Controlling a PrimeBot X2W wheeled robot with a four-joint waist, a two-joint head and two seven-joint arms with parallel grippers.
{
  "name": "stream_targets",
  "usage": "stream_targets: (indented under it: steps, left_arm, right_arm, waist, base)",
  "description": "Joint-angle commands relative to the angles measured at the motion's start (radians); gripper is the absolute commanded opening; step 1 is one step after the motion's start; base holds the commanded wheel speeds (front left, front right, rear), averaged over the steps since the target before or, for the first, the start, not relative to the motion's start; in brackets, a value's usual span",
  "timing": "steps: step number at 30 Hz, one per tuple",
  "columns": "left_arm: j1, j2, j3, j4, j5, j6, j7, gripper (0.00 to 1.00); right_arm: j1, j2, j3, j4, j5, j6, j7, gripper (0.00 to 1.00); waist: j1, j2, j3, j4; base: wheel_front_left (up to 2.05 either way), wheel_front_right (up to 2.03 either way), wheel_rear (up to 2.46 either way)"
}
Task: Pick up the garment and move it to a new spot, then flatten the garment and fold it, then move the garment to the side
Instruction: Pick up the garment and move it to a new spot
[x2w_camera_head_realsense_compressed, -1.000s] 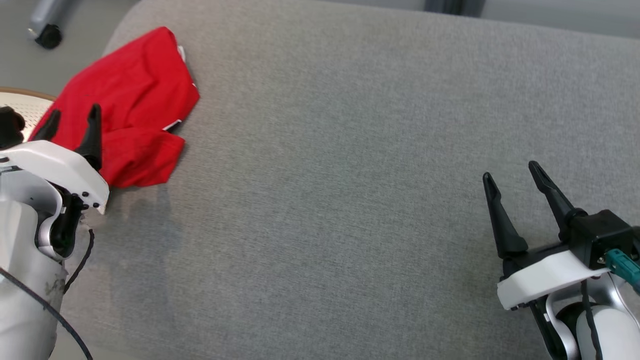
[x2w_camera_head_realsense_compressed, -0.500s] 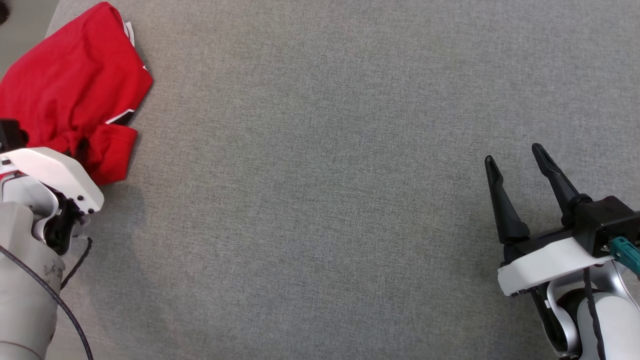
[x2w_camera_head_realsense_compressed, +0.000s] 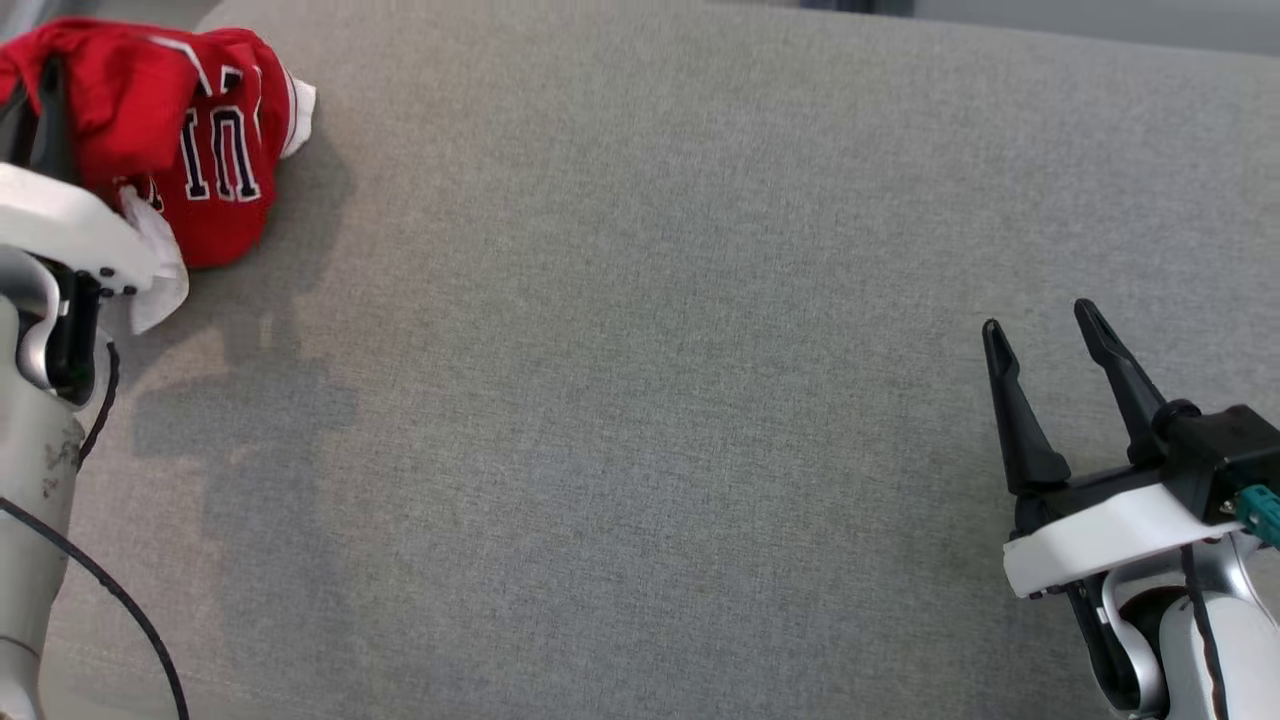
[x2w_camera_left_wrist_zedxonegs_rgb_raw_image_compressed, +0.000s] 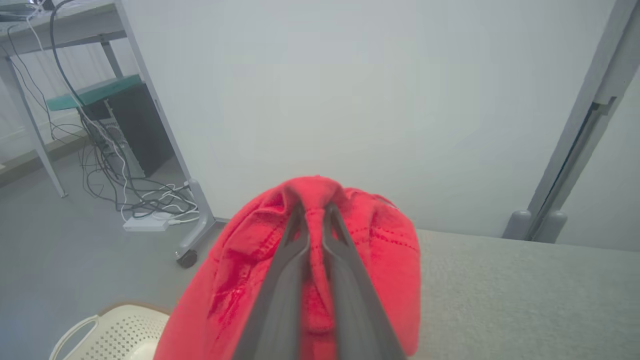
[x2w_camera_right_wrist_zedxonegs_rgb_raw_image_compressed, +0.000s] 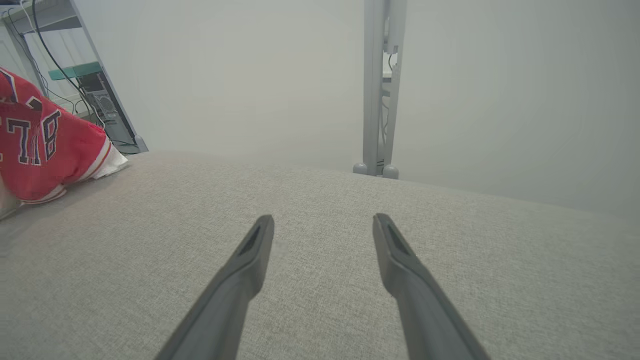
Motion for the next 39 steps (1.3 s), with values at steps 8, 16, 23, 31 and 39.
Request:
stream_targets:
  steps: [8, 16, 23, 31, 39]
  left_arm:
    - [0.176, -0.04, -0.08, -0.312, 0.046, 0.056, 0.037, 0.0]
    - [0.394, -0.089, -0.208, -0.723, 0.068, 0.118, 0.18, 0.0]
    - [0.437, -0.119, -0.322, -0.921, 0.104, 0.121, 0.269, 0.0]
    - [0.408, -0.153, -0.415, -0.947, 0.113, 0.087, 0.348, 0.0]
    - [0.397, -0.179, -0.463, -0.806, 0.1, 0.045, 0.359, 0.0]
  right_arm:
    - [0.037, -0.005, -0.003, 0.034, 0.05, 0.0, -0.044, 1.0]
    - [0.043, -0.005, 0.005, 0.042, 0.077, 0.0, -0.068, 1.0]
    - [0.029, -0.005, 0.011, 0.057, 0.103, 0.0, -0.096, 1.0]
    - [0.016, -0.004, 0.021, 0.095, 0.153, 0.0, -0.146, 1.0]
    - [0.002, -0.005, 0.042, 0.145, 0.198, 0.0, -0.196, 1.0]
  waist:
    - [0.0, 0.0, -0.096, -0.069]
    - [0.0, 0.0, -0.102, -0.18]
    - [0.0, 0.0, -0.073, -0.298]
    - [0.0, 0.0, -0.024, -0.444]
    - [0.0, 0.0, 0.018, -0.516]
  base:
    - [0.0, 0.0, 0.0]
    - [0.0, 0.0, 0.0]
    - [0.0, 0.0, 0.0]
    - [0.0, 0.0, 0.0]
    - [0.0, 0.0, 0.0]
